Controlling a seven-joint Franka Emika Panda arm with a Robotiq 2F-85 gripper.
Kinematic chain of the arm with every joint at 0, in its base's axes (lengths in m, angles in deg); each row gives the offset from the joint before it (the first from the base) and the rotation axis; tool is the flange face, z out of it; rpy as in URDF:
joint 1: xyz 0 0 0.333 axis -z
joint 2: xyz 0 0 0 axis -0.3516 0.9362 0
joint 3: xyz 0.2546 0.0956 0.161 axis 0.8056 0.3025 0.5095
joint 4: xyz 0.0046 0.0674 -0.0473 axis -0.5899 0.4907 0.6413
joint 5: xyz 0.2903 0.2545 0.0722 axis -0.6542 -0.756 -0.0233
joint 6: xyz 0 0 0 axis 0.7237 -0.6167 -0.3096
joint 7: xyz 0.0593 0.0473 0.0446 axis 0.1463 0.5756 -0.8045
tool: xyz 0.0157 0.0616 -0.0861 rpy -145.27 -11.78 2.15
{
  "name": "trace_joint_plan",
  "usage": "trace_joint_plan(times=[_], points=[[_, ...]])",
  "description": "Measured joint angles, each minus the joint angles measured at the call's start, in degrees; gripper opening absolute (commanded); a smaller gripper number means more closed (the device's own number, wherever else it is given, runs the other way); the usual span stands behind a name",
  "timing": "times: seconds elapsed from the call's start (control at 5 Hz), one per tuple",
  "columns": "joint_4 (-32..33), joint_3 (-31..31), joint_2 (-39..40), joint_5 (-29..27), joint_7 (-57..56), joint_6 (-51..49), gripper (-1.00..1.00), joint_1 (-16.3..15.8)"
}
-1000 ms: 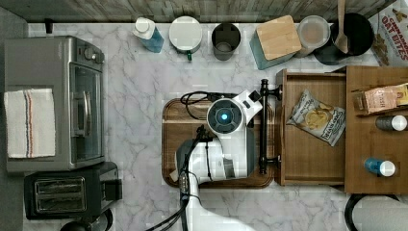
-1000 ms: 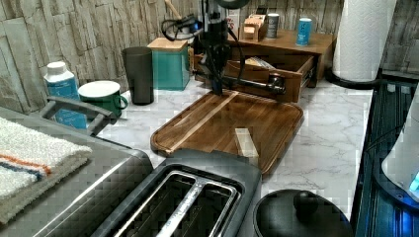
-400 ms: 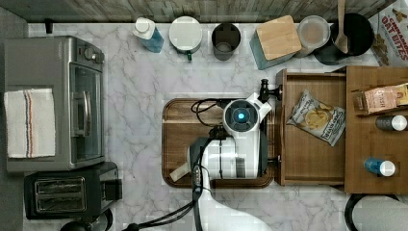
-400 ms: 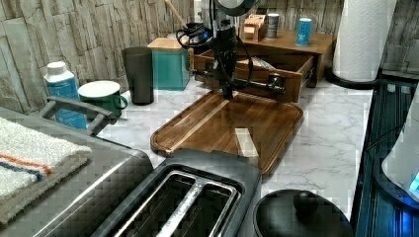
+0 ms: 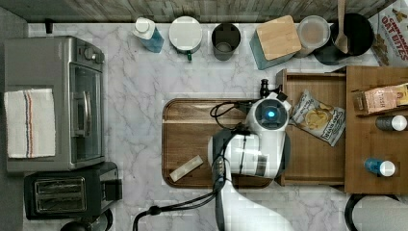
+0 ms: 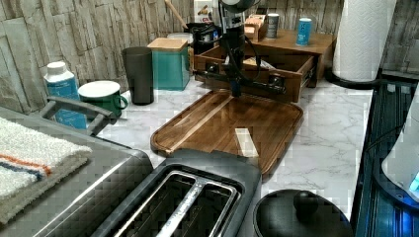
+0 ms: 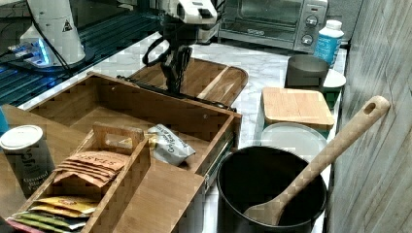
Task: Close the drawer.
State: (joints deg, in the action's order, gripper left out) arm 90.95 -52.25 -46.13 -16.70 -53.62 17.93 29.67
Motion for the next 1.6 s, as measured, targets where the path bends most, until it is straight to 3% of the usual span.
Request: trace_joint_plan(times=[0.2, 0.8, 1.2, 1.6], points=[[-1.6, -0.2, 1.7, -5.1, -6.3, -0.2, -1.0, 3.2], [-5.5, -1.2, 2.4, -5.4, -19.6, -0.1, -1.0, 10.7], [-14.1, -3.6, 9.7, -5.4, -24.1, 0.4, -1.0, 15.3], [-14.9, -3.4, 10.1, -2.2, -24.5, -0.2, -1.0, 15.2]])
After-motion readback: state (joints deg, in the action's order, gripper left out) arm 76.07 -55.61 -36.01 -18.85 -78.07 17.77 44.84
